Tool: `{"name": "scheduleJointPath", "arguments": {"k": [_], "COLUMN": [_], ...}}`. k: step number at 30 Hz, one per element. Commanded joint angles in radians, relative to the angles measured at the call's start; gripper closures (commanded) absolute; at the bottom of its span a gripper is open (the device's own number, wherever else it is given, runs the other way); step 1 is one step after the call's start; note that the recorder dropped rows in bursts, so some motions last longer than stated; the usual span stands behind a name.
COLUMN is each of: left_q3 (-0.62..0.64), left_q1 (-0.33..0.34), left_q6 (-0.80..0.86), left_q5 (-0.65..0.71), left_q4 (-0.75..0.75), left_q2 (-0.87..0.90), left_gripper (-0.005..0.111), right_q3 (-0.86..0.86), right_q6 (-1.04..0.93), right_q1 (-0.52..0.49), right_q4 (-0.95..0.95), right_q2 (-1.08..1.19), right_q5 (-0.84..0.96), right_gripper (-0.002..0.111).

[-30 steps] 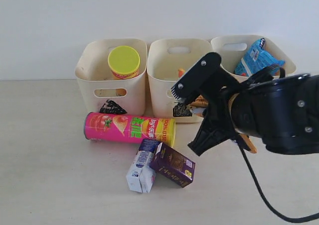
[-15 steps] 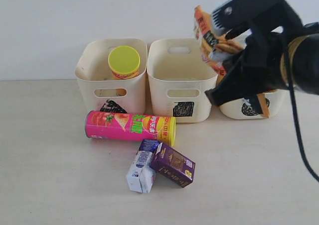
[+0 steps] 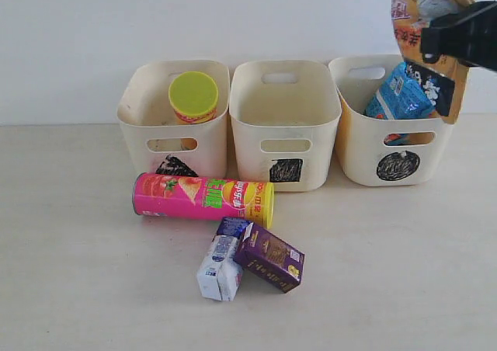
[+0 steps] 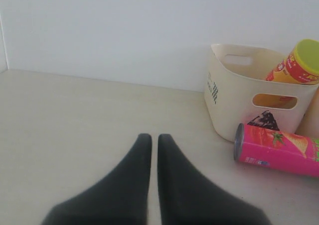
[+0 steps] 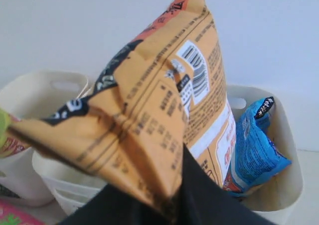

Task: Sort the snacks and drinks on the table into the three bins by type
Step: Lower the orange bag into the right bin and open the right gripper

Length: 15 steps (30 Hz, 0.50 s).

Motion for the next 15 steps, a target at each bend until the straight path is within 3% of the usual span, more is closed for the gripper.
{"name": "scheduleJointPath", "arguments": {"k": [1, 5, 15], "left_q3": [-0.004, -0.004, -0.004], "left_q1": [-0.001, -0.001, -0.001], "left_q6": [-0.007, -0.007, -0.007], "left_q5": [-0.006, -0.006, -0.006], "left_q4": [-0.003, -0.003, -0.003], "left_q2": [-0.004, -0.004, -0.004], "left_gripper": [0.103, 0.103, 0.103], "right_q3": [-0.02, -0.082, -0.3], "right_q6": [0.003, 0.004, 0.025], "right_q1": [-0.158, -0.205, -0.205], "right_q4": [0.099, 0.149, 0.162], "right_q2": [0.115, 0.241, 0.542], "right_q5": [-0.282, -0.333, -0.363], "right_gripper": [0.108, 0.108, 0.108]}}
